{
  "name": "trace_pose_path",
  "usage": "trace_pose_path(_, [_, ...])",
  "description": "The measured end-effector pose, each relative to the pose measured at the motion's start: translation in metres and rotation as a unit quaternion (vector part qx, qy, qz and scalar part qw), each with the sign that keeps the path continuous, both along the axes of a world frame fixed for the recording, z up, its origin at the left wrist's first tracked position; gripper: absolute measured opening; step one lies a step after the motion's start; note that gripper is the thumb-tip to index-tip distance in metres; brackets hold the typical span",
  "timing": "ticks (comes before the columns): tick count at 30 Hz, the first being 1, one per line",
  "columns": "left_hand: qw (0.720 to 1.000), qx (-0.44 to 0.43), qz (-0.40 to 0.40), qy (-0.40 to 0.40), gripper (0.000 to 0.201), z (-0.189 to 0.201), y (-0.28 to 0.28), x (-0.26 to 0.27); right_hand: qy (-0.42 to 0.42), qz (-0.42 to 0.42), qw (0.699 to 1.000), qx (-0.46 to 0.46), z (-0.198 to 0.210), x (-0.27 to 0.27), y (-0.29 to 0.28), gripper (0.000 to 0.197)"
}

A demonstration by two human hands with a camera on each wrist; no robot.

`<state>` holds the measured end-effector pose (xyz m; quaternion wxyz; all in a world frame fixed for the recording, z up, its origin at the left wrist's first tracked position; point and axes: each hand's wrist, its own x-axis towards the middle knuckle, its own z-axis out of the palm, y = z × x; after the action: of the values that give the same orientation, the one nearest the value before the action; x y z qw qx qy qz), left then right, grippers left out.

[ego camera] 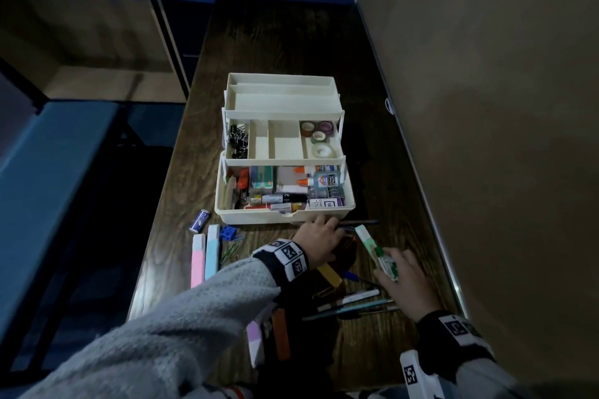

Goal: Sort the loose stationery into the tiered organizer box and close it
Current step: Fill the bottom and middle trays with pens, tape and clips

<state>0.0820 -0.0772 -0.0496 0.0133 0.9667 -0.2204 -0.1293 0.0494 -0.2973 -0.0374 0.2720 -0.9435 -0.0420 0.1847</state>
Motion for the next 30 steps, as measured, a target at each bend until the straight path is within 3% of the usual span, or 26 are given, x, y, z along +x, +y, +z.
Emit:
trace_pose_path(4, [1.0, 0.006, -0.006, 0.013, 0.068, -0.001, -0.002, 0.002, -0.006, -0.008, 1.0, 0.021, 0.003, 0.005, 0.002, 0.036])
trace_pose_path(9, [0.999, -0.04, -0.036, 0.008, 0.036, -0.003, 0.005, 0.004, -0.034, -0.014, 0.998, 0.045, 0.007, 0.014, 0.004, 0.035])
trace_pose_path(13, [0.998, -0.039, -0.044, 0.006, 0.033, 0.001, 0.016, -0.002, -0.048, -0.023, 0.997, 0.055, 0.01, 0.021, 0.008, 0.036])
trace_pose_path(16, [0.99, -0.129, -0.042, -0.041, 0.039, 0.02, 0.024, -0.009, -0.058, -0.033, 0.995, 0.071, 0.012, 0.023, 0.009, 0.037])
trace_pose_path(19, [0.949, -0.272, 0.036, -0.153, 0.028, 0.052, 0.04, -0.006, -0.07, -0.04, 0.992, 0.097, 0.014, 0.024, 0.013, 0.038])
trace_pose_path(22, [0.901, -0.332, 0.164, -0.227, 0.021, 0.084, 0.071, 0.03, -0.071, -0.033, 0.989, 0.127, 0.017, 0.027, 0.021, 0.038])
trace_pose_path(25, [0.879, -0.287, 0.289, -0.247, 0.018, 0.098, 0.101, 0.072, -0.064, -0.014, 0.988, 0.137, 0.021, 0.031, 0.032, 0.038])
trace_pose_path(30, [0.9, -0.191, 0.334, -0.206, 0.02, 0.085, 0.109, 0.108, -0.05, 0.009, 0.987, 0.15, 0.03, 0.04, 0.048, 0.037])
